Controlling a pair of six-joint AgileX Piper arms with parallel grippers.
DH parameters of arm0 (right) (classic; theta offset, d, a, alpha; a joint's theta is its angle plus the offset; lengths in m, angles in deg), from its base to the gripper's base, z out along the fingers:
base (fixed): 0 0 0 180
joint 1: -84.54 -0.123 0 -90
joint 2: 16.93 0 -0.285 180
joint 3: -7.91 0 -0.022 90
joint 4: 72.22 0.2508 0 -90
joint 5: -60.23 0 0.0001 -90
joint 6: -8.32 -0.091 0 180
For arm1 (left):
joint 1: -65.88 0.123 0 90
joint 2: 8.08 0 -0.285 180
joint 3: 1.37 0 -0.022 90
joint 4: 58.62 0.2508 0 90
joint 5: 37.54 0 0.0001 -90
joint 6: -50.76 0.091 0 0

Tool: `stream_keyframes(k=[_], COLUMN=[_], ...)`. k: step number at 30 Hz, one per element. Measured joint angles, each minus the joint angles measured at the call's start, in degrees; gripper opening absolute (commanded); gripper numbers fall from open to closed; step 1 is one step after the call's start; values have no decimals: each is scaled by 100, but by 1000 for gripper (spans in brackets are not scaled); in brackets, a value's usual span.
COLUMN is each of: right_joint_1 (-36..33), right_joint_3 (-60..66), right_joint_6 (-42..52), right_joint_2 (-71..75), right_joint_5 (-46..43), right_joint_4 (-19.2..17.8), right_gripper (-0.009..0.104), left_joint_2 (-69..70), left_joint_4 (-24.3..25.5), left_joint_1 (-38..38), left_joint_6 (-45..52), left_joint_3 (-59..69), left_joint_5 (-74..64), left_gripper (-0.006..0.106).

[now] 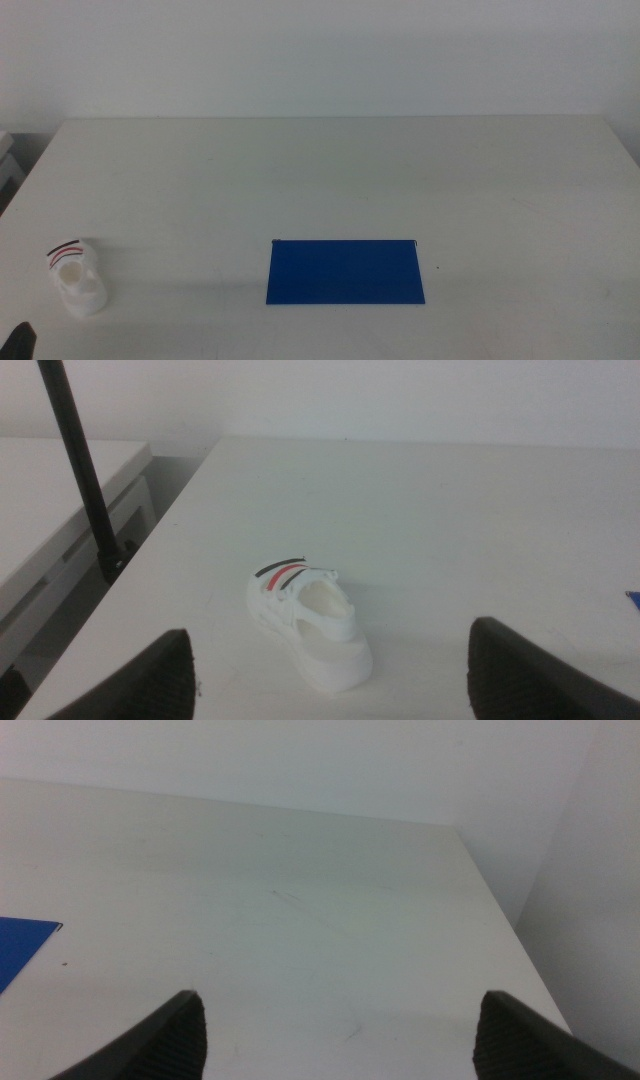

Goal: Use one arm to grab the shoe from the table and place it on the mat.

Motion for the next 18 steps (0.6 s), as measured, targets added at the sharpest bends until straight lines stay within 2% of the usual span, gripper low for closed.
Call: stream_keyframes(k=[7, 18], right_joint_1=[0, 0], right_joint_3=[0, 0], right_joint_6=[0, 0], right_joint_2=[0, 0], right_joint_5=[0, 0], right_joint_4=[0, 0], right_gripper=[78, 78], left_joint_2=[-753, -3004], left_joint_4=[-5, -5], left_joint_1=[0, 0], left_joint_6=[-107, -174], left_joint_3=[-492, -2977], left_joint_5=[-83, -1511], left_gripper=[94, 94])
